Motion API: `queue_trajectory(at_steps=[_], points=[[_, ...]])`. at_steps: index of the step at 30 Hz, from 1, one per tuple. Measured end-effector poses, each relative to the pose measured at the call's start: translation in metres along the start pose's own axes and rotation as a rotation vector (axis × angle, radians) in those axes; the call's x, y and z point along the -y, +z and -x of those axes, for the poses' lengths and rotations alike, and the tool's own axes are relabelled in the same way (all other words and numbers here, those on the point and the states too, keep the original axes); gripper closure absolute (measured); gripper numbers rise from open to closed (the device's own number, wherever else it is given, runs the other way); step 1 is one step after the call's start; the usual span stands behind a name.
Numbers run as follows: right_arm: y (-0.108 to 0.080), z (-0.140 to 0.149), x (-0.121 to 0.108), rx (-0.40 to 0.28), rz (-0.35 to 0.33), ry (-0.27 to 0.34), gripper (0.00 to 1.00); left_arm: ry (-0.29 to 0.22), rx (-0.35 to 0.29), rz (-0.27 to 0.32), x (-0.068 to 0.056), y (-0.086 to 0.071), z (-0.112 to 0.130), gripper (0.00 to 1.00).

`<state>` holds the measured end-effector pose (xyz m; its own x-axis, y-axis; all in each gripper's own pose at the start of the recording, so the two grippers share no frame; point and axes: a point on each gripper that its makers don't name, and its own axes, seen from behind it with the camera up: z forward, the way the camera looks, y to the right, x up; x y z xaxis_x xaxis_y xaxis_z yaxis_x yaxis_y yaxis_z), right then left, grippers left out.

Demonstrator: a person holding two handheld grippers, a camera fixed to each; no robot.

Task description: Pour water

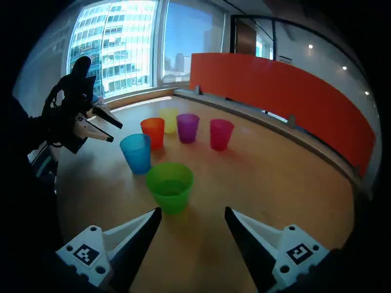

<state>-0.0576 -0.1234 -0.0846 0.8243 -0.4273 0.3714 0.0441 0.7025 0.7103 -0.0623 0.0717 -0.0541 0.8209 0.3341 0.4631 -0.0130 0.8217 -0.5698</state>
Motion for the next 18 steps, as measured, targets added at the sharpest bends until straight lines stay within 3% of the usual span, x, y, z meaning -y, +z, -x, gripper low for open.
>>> queue_trajectory(at_steps=[9, 18], points=[[-0.007, -0.007, -0.016, -0.042, 0.074, 0.059, 0.0, -0.06, -0.078, -0.104, 0.024, -0.014, -0.01, 0.1], [-0.016, -0.028, -0.043, -0.126, 0.198, 0.119, 0.0, -0.102, -0.186, -0.205, 0.047, -0.026, -0.029, 0.1]])
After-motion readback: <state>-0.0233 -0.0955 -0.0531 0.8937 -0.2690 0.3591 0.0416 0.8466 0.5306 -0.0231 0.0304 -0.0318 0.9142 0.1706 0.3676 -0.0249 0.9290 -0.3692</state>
